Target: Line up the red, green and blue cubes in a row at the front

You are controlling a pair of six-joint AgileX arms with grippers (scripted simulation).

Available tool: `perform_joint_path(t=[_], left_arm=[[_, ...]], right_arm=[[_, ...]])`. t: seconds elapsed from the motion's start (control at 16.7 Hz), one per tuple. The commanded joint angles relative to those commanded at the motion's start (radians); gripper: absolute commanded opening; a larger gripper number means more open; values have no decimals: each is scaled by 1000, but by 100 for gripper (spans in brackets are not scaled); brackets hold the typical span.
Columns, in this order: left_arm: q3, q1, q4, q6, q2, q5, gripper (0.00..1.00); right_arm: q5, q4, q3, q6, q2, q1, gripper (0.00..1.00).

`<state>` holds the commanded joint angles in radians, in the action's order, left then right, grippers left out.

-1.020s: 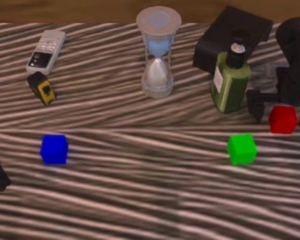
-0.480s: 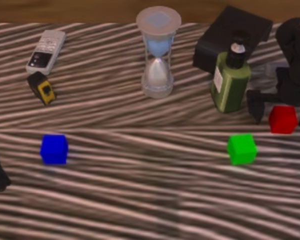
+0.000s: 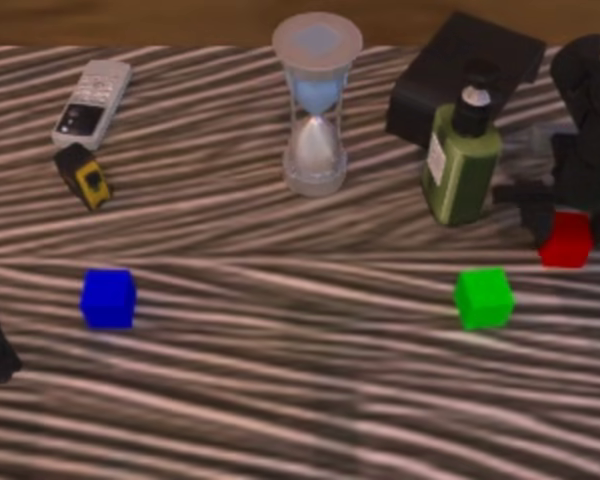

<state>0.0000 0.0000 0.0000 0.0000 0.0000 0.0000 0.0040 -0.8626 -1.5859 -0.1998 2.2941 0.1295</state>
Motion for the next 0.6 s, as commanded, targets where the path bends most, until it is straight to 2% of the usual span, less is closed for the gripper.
perform_joint_path(t=[0.06,0.12,0.6], left_arm=[[0,0,0,0,0,0,100],[0,0,0,0,0,0,100],[0,0,0,0,0,0,100]], right_arm=[[0,0,0,0,0,0,2],[0,0,0,0,0,0,0],[6,-11,-10,2,-31,-3,0]])
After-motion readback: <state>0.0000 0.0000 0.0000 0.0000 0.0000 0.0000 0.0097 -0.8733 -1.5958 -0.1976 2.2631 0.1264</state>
